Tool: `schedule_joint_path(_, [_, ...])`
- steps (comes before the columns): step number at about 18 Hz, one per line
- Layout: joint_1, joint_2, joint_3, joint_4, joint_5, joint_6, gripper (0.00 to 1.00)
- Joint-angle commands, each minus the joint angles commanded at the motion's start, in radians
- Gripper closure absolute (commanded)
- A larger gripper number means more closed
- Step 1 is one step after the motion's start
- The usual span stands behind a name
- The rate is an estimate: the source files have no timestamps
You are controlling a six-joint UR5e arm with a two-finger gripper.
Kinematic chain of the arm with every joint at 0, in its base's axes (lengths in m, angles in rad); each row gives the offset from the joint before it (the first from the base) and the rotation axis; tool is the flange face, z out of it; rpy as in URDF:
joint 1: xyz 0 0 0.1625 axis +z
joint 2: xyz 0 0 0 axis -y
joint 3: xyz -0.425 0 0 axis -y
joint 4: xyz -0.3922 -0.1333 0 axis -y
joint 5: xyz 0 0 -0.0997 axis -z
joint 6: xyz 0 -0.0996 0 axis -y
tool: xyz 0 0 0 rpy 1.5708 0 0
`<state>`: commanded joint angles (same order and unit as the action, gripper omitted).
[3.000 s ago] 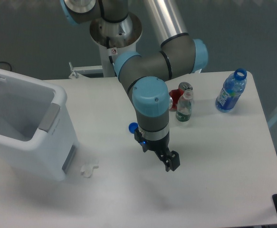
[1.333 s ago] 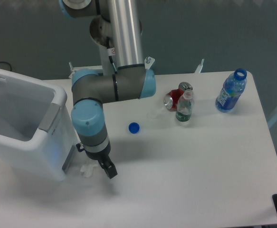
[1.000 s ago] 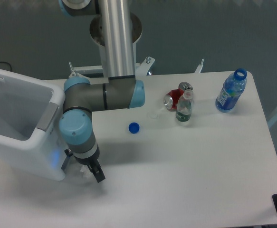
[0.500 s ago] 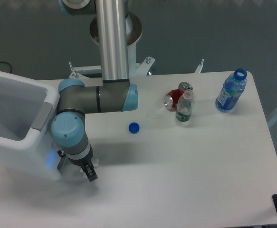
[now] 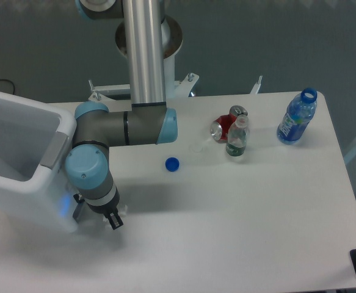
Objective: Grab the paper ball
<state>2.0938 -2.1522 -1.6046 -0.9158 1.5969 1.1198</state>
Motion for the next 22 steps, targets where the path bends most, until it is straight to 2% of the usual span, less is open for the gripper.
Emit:
schedule_joint_path(4, [0.047,0.017,0.048,-0.002,0.003,-0.038,0.99])
schedule_joint_path(7, [0.095,0.051,0.089,-0.005,-0.003,-0.040,0.97])
schedule_joint_path(15, [0.207,0.141,0.084,-0.026,-0.008,-0.083,1.00])
schedule_joint_path(19, [0.253,0.196,0.112,-0.099,-0.015,-0.153,1.00])
schedule_joint_path(22, [0.288,0.210,0.162,-0.225,-0.046,-0.150,1.00])
